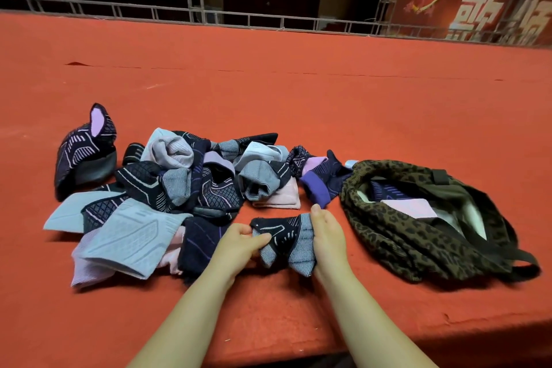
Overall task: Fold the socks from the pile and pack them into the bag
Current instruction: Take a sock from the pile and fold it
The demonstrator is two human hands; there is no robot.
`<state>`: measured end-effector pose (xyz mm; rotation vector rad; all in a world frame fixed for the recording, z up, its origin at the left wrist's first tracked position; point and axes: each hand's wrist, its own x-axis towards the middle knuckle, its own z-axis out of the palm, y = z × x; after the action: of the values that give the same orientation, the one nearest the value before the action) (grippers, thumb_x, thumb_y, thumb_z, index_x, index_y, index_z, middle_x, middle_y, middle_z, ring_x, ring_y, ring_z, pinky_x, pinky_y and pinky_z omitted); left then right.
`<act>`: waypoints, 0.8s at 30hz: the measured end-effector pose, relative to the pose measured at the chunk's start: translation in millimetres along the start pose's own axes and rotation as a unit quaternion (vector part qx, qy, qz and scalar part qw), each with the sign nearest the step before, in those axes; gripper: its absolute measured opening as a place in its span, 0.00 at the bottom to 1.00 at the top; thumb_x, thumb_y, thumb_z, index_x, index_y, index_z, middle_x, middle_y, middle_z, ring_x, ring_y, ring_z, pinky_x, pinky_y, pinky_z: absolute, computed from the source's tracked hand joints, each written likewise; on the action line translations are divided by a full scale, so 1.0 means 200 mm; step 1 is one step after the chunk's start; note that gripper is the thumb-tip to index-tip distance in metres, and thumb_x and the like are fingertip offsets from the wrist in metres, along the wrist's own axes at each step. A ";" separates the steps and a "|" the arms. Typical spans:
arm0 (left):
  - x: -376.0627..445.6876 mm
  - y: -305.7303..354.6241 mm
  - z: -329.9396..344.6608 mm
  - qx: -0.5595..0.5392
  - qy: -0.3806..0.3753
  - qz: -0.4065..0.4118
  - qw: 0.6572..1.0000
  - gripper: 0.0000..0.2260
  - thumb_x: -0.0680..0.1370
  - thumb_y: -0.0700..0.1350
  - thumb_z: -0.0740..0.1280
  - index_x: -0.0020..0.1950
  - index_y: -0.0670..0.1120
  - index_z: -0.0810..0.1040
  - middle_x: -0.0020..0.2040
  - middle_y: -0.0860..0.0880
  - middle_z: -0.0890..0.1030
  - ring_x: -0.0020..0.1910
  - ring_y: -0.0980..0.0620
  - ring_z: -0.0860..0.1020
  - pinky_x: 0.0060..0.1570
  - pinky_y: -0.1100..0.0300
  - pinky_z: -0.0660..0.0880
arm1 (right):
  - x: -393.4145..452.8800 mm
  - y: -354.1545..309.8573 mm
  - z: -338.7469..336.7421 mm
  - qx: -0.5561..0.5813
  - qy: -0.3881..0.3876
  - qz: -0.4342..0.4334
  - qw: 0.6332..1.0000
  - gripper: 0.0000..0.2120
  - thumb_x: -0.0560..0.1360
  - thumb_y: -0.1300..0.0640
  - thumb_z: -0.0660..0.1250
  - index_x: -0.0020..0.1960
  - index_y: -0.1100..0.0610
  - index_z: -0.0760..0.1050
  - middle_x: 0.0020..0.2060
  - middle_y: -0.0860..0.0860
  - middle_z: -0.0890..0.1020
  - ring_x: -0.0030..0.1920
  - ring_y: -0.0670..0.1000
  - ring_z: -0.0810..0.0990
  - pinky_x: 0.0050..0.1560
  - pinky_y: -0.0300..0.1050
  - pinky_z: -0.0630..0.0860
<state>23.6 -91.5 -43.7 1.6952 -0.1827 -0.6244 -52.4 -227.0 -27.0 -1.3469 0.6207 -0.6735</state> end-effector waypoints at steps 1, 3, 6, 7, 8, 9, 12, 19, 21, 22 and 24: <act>-0.01 0.00 0.00 0.010 -0.001 -0.004 1.000 0.13 0.72 0.49 0.72 0.47 0.44 0.72 0.34 0.51 0.76 0.29 0.58 0.73 0.32 0.60 0.73 | 0.00 0.01 0.00 -0.005 0.005 -0.007 1.000 0.15 0.80 0.54 0.60 0.34 0.54 0.68 0.30 0.49 0.74 0.33 0.48 0.71 0.36 0.45 0.68; -0.03 0.02 0.03 0.007 -0.007 -0.006 1.000 0.11 0.75 0.52 0.69 0.43 0.47 0.70 0.34 0.52 0.75 0.32 0.55 0.74 0.33 0.60 0.73 | 0.01 0.02 -0.01 0.004 0.011 -0.018 1.000 0.15 0.80 0.53 0.60 0.34 0.53 0.69 0.30 0.49 0.73 0.34 0.49 0.71 0.37 0.46 0.67; -0.07 0.04 0.08 -0.034 -0.024 0.005 0.999 0.11 0.76 0.53 0.67 0.44 0.48 0.71 0.37 0.52 0.78 0.38 0.54 0.76 0.36 0.59 0.74 | -0.01 0.00 0.03 0.036 -0.001 -0.025 0.999 0.14 0.80 0.55 0.60 0.37 0.54 0.71 0.31 0.49 0.75 0.34 0.49 0.72 0.39 0.48 0.69; -0.08 0.03 0.10 -0.048 -0.027 0.005 0.998 0.09 0.76 0.52 0.67 0.44 0.48 0.72 0.38 0.52 0.79 0.38 0.55 0.76 0.37 0.59 0.74 | -0.02 -0.01 0.04 0.050 -0.009 -0.024 0.998 0.13 0.80 0.55 0.59 0.37 0.55 0.71 0.31 0.50 0.76 0.34 0.50 0.73 0.39 0.48 0.70; -0.08 0.03 0.11 -0.068 -0.028 0.001 0.997 0.07 0.76 0.50 0.67 0.43 0.49 0.73 0.38 0.52 0.79 0.38 0.56 0.76 0.38 0.60 0.74 | -0.03 -0.01 0.05 0.063 -0.017 -0.023 0.998 0.13 0.80 0.55 0.59 0.38 0.56 0.71 0.31 0.50 0.76 0.34 0.50 0.73 0.39 0.48 0.70; -0.08 0.03 0.10 -0.104 -0.030 -0.006 0.994 0.05 0.77 0.48 0.66 0.43 0.49 0.74 0.40 0.52 0.80 0.39 0.57 0.77 0.39 0.60 0.74 | -0.04 -0.02 0.05 0.067 -0.022 -0.024 0.997 0.13 0.80 0.55 0.59 0.38 0.56 0.71 0.31 0.50 0.76 0.34 0.50 0.73 0.39 0.48 0.70; -0.07 0.03 0.05 -0.254 -0.037 -0.016 0.966 0.04 0.79 0.43 0.62 0.50 0.49 0.76 0.47 0.51 0.83 0.46 0.53 0.79 0.44 0.56 0.75 | -0.01 -0.01 0.01 0.016 -0.004 -0.030 0.999 0.14 0.80 0.54 0.60 0.37 0.56 0.71 0.31 0.50 0.76 0.34 0.49 0.73 0.37 0.46 0.70; -0.08 0.10 -0.03 -0.278 0.029 0.085 0.956 0.07 0.79 0.47 0.62 0.42 0.48 0.76 0.37 0.51 0.80 0.39 0.52 0.76 0.41 0.55 0.72 | 0.00 0.02 -0.09 -0.130 0.010 -0.047 0.990 0.17 0.80 0.55 0.61 0.32 0.54 0.66 0.28 0.47 0.68 0.31 0.45 0.64 0.30 0.37 0.63; -0.09 0.09 -0.05 -0.081 0.057 0.147 0.984 0.10 0.71 0.54 0.68 0.39 0.49 0.70 0.34 0.54 0.73 0.36 0.54 0.70 0.40 0.57 0.67 | -0.01 0.02 -0.09 -0.138 0.006 -0.041 0.990 0.17 0.80 0.55 0.61 0.32 0.54 0.66 0.28 0.46 0.68 0.31 0.45 0.64 0.29 0.36 0.62; -0.09 0.09 -0.07 0.031 0.066 0.169 0.983 0.13 0.68 0.54 0.71 0.40 0.49 0.68 0.35 0.54 0.71 0.35 0.55 0.69 0.39 0.60 0.66 | -0.02 0.02 -0.09 -0.139 0.004 -0.037 0.990 0.17 0.80 0.55 0.61 0.32 0.54 0.67 0.28 0.46 0.69 0.31 0.45 0.64 0.28 0.36 0.62; -0.10 0.10 -0.10 0.154 0.121 0.210 0.958 0.15 0.68 0.47 0.74 0.45 0.48 0.68 0.37 0.56 0.72 0.36 0.61 0.70 0.38 0.65 0.64 | -0.02 0.02 -0.08 -0.145 0.000 -0.031 0.989 0.17 0.79 0.54 0.61 0.32 0.54 0.68 0.28 0.47 0.70 0.30 0.45 0.66 0.29 0.37 0.64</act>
<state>20.8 -70.5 -17.3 1.9372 -0.4699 -0.0698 -67.0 -234.7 -32.2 -1.6413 0.6988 -0.6500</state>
